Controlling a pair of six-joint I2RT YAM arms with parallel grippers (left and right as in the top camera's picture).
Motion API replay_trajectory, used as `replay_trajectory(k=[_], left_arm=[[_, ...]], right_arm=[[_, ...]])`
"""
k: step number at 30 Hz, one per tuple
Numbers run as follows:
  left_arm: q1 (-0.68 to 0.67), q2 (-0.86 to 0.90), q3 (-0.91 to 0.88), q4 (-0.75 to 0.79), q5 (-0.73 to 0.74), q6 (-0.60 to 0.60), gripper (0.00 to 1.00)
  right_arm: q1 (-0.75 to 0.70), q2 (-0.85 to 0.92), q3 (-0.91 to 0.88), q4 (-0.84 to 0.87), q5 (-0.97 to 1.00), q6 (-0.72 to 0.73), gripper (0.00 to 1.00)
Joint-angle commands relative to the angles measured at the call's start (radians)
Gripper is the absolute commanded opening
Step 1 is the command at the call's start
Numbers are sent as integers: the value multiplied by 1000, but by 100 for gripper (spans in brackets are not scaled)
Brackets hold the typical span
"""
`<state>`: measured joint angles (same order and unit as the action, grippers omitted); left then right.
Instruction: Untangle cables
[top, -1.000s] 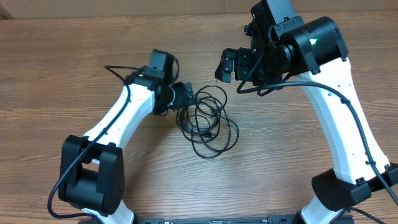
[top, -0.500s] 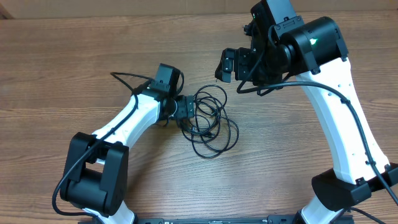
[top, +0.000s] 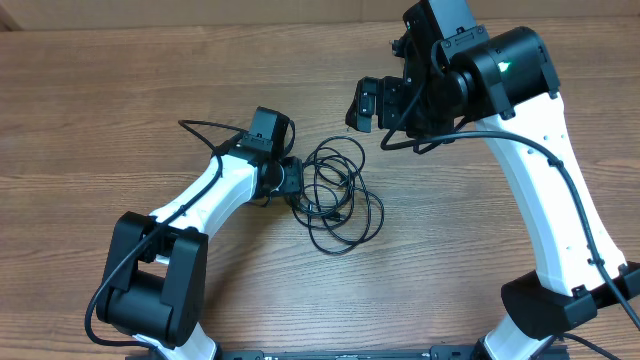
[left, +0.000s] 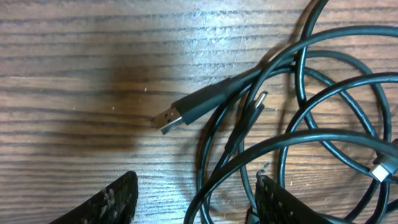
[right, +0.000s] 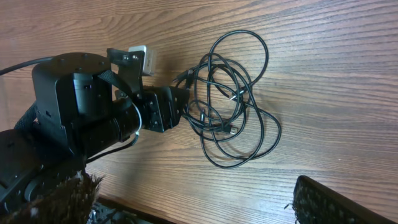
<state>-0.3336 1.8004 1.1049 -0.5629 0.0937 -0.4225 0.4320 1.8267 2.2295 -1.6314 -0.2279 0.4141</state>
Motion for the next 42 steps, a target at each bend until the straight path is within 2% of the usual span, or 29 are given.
replay_trajectory(k=[1,6,10,13,16,17,19,23,28,34,39,42], left_arm=[[-2,11,-18,22,8,3,60],[-1,11,-51,70,8,3,59],[-1,12,-51,80,7,3,50],[-1,12,-54,97,8,3,49],[-1,12,-54,100,11,-12,33],[-1,12,-54,100,11,-13,31],[-1,12,-55,99,10,-12,31],[-1,12,-56,98,11,-12,37],[-1,12,-56,100,8,-12,36],[-2,12,-56,99,8,-12,26],[-2,12,-56,92,12,-11,4],[-1,12,-56,87,21,-11,4]], right_arm=[[1,-11,-3,6,10,-3,100],[1,-11,-3,5,10,-3,100],[1,-11,-3,6,10,-3,100],[1,-11,-3,5,10,-3,100],[1,-11,-3,1,10,-3,100],[1,-11,-3,1,10,-3,100],[1,-11,-3,2,10,-3,100],[1,-11,-3,-1,10,-3,100],[1,-11,-3,-4,10,-3,100],[1,-11,-3,-6,10,-3,100],[1,-11,-3,-7,10,-3,100],[1,-11,-3,-19,10,-3,100]])
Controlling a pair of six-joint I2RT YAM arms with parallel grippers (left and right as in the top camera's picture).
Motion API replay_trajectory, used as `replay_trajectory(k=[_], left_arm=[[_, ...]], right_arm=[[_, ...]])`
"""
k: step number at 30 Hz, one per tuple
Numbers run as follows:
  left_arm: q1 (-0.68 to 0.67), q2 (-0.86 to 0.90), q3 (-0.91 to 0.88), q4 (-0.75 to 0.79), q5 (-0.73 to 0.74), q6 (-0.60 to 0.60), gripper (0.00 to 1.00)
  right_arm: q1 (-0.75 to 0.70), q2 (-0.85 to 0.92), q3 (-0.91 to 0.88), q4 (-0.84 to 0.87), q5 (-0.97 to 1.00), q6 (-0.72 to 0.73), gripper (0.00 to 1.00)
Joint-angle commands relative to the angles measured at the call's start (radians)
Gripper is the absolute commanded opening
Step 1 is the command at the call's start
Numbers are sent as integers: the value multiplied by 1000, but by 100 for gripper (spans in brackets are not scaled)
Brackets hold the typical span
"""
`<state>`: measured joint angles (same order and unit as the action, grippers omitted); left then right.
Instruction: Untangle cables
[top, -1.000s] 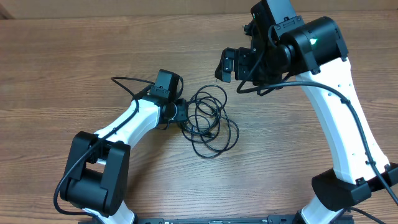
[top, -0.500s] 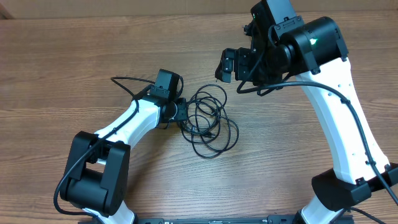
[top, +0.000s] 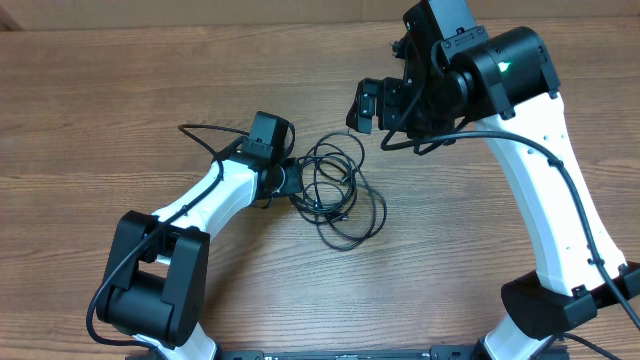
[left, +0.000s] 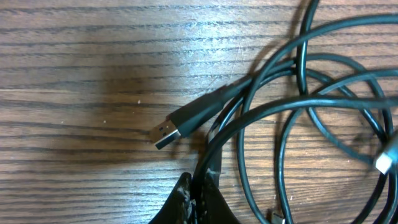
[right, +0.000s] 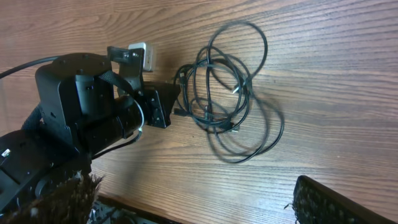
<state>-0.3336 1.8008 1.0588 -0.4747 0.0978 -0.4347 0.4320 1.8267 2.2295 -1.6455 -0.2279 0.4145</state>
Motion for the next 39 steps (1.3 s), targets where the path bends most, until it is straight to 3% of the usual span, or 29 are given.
replay_trajectory(k=[1,11,17,25,34,39], left_arm=[[-1,11,-9,0,36,3,4],[13,-140,138,-14,434,-18,4],[10,-300,257,-52,512,-105,4],[6,-483,281,-26,537,-229,4],[6,-557,281,133,681,-431,4],[6,-558,281,368,800,-619,4]], right_arm=[[1,-11,-3,-13,10,-4,100],[1,-11,-3,-48,26,-8,100],[1,-11,-3,-48,71,-7,100],[1,-11,-3,-21,83,-6,100],[1,-11,-3,37,10,0,100],[1,-1,-17,55,10,0,100]])
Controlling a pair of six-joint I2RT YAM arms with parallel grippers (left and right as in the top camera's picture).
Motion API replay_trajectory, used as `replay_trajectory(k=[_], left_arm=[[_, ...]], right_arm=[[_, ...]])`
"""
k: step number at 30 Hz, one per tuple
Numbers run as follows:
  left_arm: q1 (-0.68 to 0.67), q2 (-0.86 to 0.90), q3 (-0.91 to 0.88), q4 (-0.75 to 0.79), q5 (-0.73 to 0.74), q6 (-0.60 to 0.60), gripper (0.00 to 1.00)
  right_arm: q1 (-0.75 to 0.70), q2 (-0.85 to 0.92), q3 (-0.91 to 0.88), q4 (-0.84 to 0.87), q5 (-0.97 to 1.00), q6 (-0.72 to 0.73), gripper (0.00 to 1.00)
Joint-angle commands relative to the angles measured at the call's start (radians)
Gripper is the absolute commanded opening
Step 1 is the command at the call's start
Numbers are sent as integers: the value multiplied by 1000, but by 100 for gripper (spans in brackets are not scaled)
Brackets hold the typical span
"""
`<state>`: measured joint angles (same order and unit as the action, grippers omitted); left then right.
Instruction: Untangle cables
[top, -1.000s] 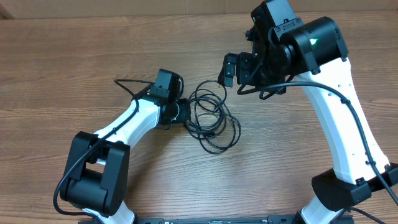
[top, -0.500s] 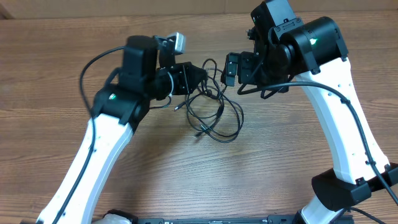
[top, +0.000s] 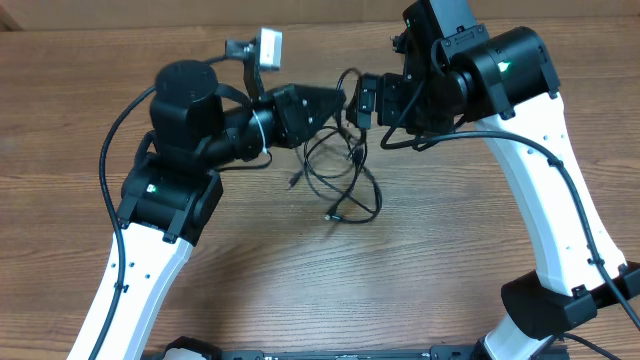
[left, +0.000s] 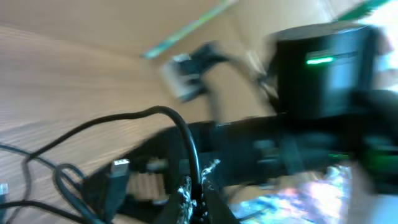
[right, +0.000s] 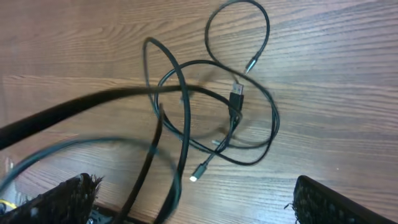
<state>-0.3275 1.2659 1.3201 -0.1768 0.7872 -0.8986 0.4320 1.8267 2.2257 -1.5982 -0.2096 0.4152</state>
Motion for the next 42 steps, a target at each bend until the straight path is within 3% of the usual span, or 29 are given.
replay_trajectory(k=[1,5,8,15,20,23,26,29,33,37,42], left_arm=[[0,-23,20,122,125,-187,4],[4,-24,20,264,134,-242,4],[27,-25,20,258,131,-244,4],[143,-24,20,-36,116,-247,4],[261,-24,20,-234,164,-317,4],[321,-24,20,-106,309,-389,4],[372,-24,20,172,398,-548,4],[411,-24,20,496,404,-766,4],[465,-24,20,813,322,-982,4],[517,-24,20,929,219,-1175,4],[556,-24,20,941,151,-1188,4]], right_arm=[[1,1,-23,16,-8,1,100],[1,2,-92,53,7,8,100],[-5,2,-138,47,111,63,100],[-38,2,-205,-34,451,225,100],[-83,3,-218,-74,546,274,100],[-111,3,-224,-74,546,274,100],[-137,3,-224,-75,546,274,100],[-153,3,-224,-79,546,274,100],[-155,3,-224,-85,546,273,100],[-154,3,-226,-85,545,273,100],[-155,3,-258,-84,554,272,100]])
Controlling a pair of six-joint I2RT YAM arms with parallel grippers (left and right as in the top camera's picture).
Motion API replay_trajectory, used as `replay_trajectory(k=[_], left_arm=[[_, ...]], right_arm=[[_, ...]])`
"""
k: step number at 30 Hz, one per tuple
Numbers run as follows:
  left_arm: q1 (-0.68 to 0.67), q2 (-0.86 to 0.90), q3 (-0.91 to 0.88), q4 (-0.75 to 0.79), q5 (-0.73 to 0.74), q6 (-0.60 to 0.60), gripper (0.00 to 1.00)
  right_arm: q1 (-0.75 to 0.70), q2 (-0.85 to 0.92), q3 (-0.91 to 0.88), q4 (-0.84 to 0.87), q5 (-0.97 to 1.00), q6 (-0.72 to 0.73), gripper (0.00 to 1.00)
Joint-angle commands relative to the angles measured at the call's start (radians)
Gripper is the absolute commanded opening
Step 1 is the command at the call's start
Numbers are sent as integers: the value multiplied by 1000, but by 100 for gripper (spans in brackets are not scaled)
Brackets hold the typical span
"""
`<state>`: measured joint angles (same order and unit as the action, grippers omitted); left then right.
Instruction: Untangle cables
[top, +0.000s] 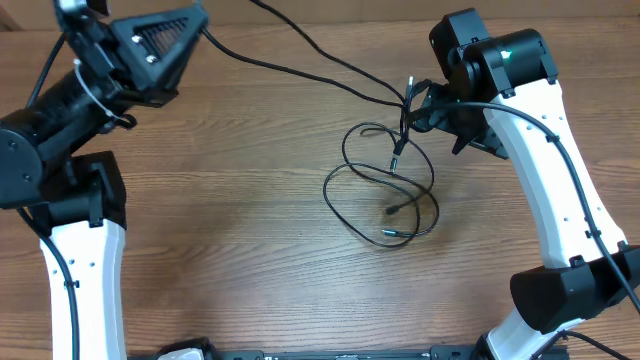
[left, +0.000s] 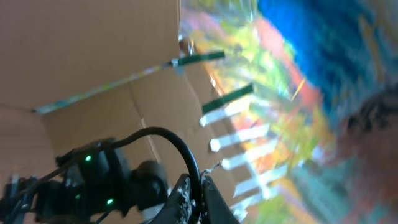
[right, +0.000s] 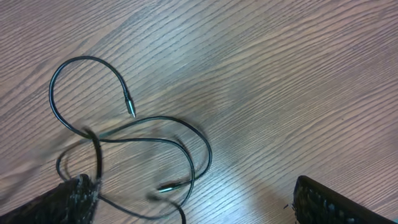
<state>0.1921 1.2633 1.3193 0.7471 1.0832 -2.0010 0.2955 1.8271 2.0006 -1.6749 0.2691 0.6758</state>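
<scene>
My left gripper (left: 194, 190) is shut on a black cable (left: 180, 146). In the overhead view the left gripper (top: 195, 25) is raised high at the back left. The held cable (top: 300, 65) runs from it in a long line down to the right gripper (top: 418, 108). Loose black loops (top: 385, 195) with small plugs lie on the wooden table below. My right gripper (right: 199, 202) is wide open low over these loops (right: 155, 143). One strand lies against its left finger (right: 74, 196); nothing is pinched.
The wooden table (top: 230, 220) carries only the cables. Cardboard (left: 93, 56) and a blurred colourful backdrop fill the left wrist view. The right arm's white link (top: 555, 200) stands along the right side, the left arm's link (top: 85, 270) along the left.
My left gripper, still shut on the cable, has gone from the back middle to high at the back left, drawing the cable out long. The right gripper now sits lower over looser loops.
My left gripper was open, low at the tangle's left side by a USB plug. Then it was shut on a strand there. Then it held the strand up near the open right gripper. Now the strand stretches across the table and the pile has loosened.
</scene>
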Motion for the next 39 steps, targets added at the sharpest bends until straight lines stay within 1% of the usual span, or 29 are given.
replay_trajectory(k=[1,4,6,8,10,13,15,17,19,22,25,26,27,30,35,37,39], left_arm=[[42,-22,21,15,-143,-84,4],[62,-22,21,7,-126,-83,4],[82,-22,21,-30,-100,-83,4],[107,-22,21,-115,-58,-83,4],[132,-22,21,-250,-5,-74,4],[150,-19,21,-419,50,3,4],[148,-18,21,-459,65,62,4],[146,-18,21,-458,69,88,4],[137,-18,21,-437,70,84,4],[123,-18,21,-364,58,43,4],[94,-18,21,-247,15,-62,4],[83,-18,21,-211,1,-86,4],[66,-18,21,-159,-25,-85,4],[27,-18,21,-67,-35,-64,4],[-35,-15,21,-72,11,16,4],[-56,-14,21,-119,14,66,4],[-68,-14,21,-207,10,120,4]], right_arm=[[-19,3,-47,-6,91,12,100],[-32,3,-111,14,160,13,100],[-49,3,-152,30,162,13,100],[-71,3,-191,41,137,13,100],[-90,3,-214,47,105,13,100],[-113,3,-216,47,28,0,100],[-117,2,-215,55,-41,-45,100],[-117,2,-215,72,-127,-110,100],[-116,2,-214,88,-238,-178,100],[-114,2,-214,122,-512,-357,100],[-108,2,-214,150,-842,-556,100],[-106,2,-214,154,-908,-599,100],[-100,2,-214,162,-984,-646,100],[-90,2,-214,184,-1037,-658,100],[-55,2,-214,211,-1060,-658,100],[-35,2,-214,216,-1060,-658,100],[-12,2,-214,219,-1060,-658,100]])
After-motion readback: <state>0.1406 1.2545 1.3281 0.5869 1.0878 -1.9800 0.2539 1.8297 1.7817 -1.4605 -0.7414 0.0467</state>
